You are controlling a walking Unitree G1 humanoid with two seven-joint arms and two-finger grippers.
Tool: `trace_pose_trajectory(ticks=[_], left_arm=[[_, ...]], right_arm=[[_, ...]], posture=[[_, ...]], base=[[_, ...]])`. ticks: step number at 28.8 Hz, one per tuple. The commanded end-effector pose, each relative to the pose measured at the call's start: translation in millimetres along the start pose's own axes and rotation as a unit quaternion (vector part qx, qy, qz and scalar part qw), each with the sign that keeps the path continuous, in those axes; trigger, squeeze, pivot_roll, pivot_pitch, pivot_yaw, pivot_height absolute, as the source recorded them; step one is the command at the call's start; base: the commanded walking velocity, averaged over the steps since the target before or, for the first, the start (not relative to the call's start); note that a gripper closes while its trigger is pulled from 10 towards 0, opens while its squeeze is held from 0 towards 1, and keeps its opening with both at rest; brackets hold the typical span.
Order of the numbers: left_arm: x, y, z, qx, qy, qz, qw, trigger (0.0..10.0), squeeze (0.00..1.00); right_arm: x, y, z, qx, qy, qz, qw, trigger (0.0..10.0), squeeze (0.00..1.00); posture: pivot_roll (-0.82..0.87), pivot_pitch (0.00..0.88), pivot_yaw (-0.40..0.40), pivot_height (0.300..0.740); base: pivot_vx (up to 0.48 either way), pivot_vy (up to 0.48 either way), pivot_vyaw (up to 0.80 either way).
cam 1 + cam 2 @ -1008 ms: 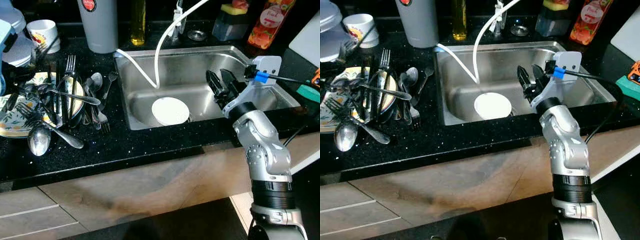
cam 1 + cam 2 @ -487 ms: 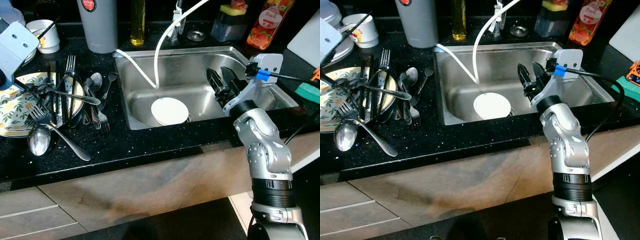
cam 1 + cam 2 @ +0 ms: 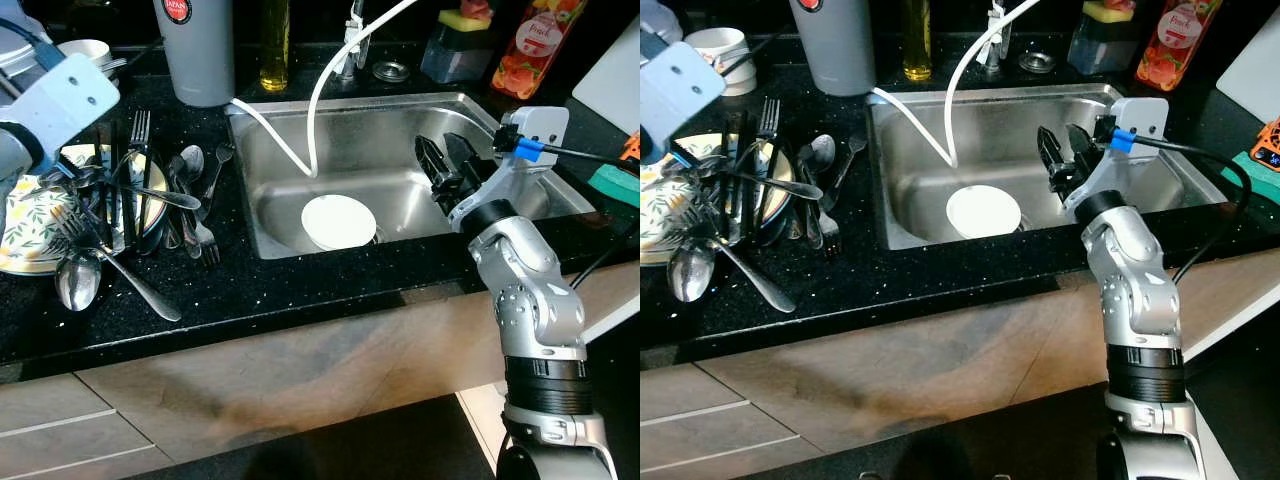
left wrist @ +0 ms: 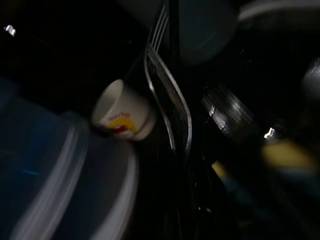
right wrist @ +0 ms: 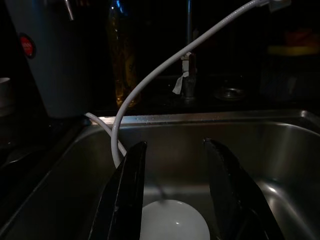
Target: Kitchen organization
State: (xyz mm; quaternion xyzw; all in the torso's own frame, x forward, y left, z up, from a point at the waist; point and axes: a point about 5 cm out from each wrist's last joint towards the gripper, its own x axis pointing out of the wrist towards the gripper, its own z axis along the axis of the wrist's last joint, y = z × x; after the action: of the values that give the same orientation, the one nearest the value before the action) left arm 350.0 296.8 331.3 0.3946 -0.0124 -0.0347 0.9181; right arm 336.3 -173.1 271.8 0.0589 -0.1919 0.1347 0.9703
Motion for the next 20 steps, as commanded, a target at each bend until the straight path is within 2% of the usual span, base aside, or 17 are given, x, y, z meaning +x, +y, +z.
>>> trace_pose_trajectory(ticks=[1, 3, 4, 7, 9, 10, 11, 13, 14, 15, 16, 18, 19, 20], left_arm=[[-1.1, -2.4, -2, -0.008, 0.012, -0.020, 1.000, 10.0, 0.00], [-3.9, -8.5, -7, -0.099, 0.031, -0.067, 0.992, 10.0, 0.00], [-5.4, -10.4, -9, -0.104, 0.042, -0.076, 0.991, 10.0, 0.00], [-9.0, -11.9, -15, -0.095, 0.054, -0.086, 0.990, 10.0, 0.00], [-14.7, -12.4, -31, -0.067, 0.083, -0.092, 0.990, 10.0, 0.00], [-18.3, -13.9, -40, -0.041, 0.101, -0.099, 0.989, 10.0, 0.04], [-21.5, -14.9, -47, -0.036, 0.112, -0.109, 0.987, 10.0, 0.20], [-21.5, -14.9, -47, -0.036, 0.112, -0.109, 0.987, 10.0, 0.20], [-23.5, -15.0, -52, -0.031, 0.121, -0.111, 0.986, 10.0, 0.82], [-24.5, -13.1, -53, -0.049, 0.123, -0.105, 0.986, 10.0, 1.00], [-24.5, -13.1, -53, -0.049, 0.123, -0.105, 0.986, 10.0, 1.00], [-23.2, -9.5, -43, -0.089, 0.100, -0.096, 0.986, 10.0, 1.00], [-22.9, -5.2, -31, -0.127, 0.073, -0.096, 0.985, 10.0, 0.19], [-23.9, 5.8, -14, -0.171, 0.040, -0.092, 0.980, 10.0, 0.00]], right_arm=[[0.3, -3.2, 1, 0.004, -0.005, -0.007, 1.000, 10.0, 0.00], [-0.2, -3.4, 1, 0.003, -0.006, -0.008, 1.000, 10.0, 0.00], [-0.4, -3.6, 1, 0.003, -0.007, -0.009, 1.000, 10.0, 0.00], [-1.3, -4.9, 2, 0.002, -0.007, -0.011, 1.000, 10.0, 0.00], [-2.3, -6.3, 1, 0.002, -0.006, -0.013, 1.000, 10.0, 0.00], [-2.6, -6.4, 1, 0.003, -0.005, -0.013, 1.000, 10.0, 0.00], [-2.2, -6.0, 0, 0.004, -0.004, -0.013, 1.000, 10.0, 0.00], [-2.2, -6.0, 0, 0.004, -0.004, -0.013, 1.000, 10.0, 0.00], [-1.6, -5.1, -1, 0.005, -0.004, -0.011, 1.000, 10.0, 0.00], [0.3, -2.9, -1, 0.007, -0.005, -0.008, 1.000, 10.0, 0.00], [0.3, -2.9, -1, 0.007, -0.005, -0.008, 1.000, 10.0, 0.00], [1.1, -2.1, -1, 0.008, -0.006, -0.007, 1.000, 10.0, 0.00], [1.1, -2.2, -1, 0.008, -0.006, -0.006, 1.000, 10.0, 0.00], [0.9, -2.6, 0, 0.006, -0.005, -0.006, 1.000, 10.0, 0.00]], posture=[[0.09, 0.075, -0.034, 0.740], [0.09, 0.074, -0.029, 0.740], [0.09, 0.074, -0.027, 0.740], [0.09, 0.076, -0.024, 0.740], [0.09, 0.076, -0.026, 0.740], [0.09, 0.076, -0.026, 0.740], [0.11, 0.076, -0.029, 0.740], [0.11, 0.076, -0.029, 0.740], [0.11, 0.076, -0.029, 0.740], [0.11, 0.076, -0.029, 0.740], [0.11, 0.076, -0.029, 0.740], [0.11, 0.074, -0.033, 0.740], [0.11, 0.074, -0.033, 0.740], [0.11, 0.074, -0.033, 0.740]], base=[[0.000, 0.000, 0.00], [0.000, 0.000, 0.00], [0.000, 0.000, 0.00], [0.000, 0.000, 0.00], [0.000, 0.000, 0.00], [0.000, 0.000, 0.00], [0.000, 0.000, 0.00], [0.000, 0.000, 0.00], [0.000, 0.000, 0.00], [0.000, 0.000, 0.00], [0.000, 0.000, 0.00], [0.000, 0.000, 0.00], [0.000, 0.000, 0.00], [0.000, 0.000, 0.00]])
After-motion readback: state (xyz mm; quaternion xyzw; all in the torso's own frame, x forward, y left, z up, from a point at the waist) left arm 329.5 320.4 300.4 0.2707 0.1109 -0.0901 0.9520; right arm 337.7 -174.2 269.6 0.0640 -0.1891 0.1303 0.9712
